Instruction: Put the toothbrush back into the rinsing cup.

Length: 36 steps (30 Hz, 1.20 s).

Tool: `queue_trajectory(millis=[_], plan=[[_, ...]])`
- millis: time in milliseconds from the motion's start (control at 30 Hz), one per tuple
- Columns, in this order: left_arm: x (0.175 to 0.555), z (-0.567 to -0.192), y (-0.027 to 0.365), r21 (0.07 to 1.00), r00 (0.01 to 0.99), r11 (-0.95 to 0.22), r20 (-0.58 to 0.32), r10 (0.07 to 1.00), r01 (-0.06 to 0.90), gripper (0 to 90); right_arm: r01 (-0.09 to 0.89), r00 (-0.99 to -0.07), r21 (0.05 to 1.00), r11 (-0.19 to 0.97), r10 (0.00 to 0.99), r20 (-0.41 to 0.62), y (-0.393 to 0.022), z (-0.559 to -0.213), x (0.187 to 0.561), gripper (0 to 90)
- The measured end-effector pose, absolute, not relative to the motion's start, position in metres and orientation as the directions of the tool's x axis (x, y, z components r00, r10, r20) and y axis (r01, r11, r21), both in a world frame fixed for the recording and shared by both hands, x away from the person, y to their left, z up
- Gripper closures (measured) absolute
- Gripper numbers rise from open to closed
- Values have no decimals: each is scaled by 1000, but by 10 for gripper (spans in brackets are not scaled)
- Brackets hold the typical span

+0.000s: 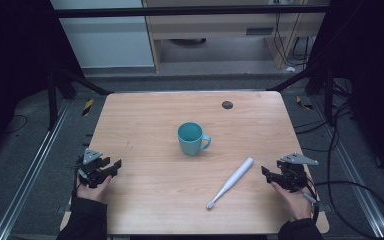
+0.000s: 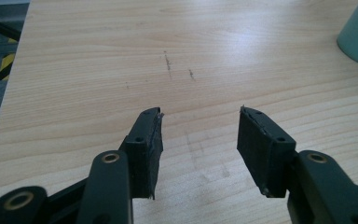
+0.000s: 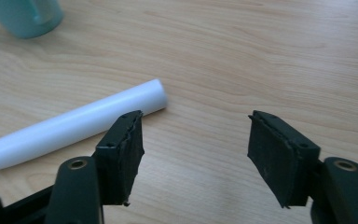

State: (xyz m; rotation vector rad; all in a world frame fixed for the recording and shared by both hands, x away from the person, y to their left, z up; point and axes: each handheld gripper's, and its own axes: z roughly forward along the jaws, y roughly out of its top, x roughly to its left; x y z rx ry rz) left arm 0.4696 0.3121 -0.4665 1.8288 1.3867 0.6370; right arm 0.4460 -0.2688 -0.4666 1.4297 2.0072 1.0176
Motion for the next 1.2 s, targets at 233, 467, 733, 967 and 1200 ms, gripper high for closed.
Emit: queue_trajectory(millis=[233, 467, 733, 967, 1200], plan=[[468, -467, 313, 792, 292, -143, -47, 955, 594, 537, 579, -450, 778, 242, 891, 58, -252, -459, 436, 507], [468, -467, 311, 785, 308, -152, -52, 950, 601, 603, 574, -535, 762, 299, 842, 72, -231, -454, 428, 689], [468, -468, 310, 777, 313, -160, -49, 949, 608, 618, 562, -619, 737, 377, 782, 72, -207, -453, 422, 829], [469, -469, 308, 776, 317, -166, -47, 947, 609, 615, 550, -662, 725, 414, 745, 77, -190, -458, 421, 893], [469, -469, 308, 774, 318, -169, -43, 947, 610, 610, 550, -689, 701, 454, 721, 73, -172, -469, 424, 900]])
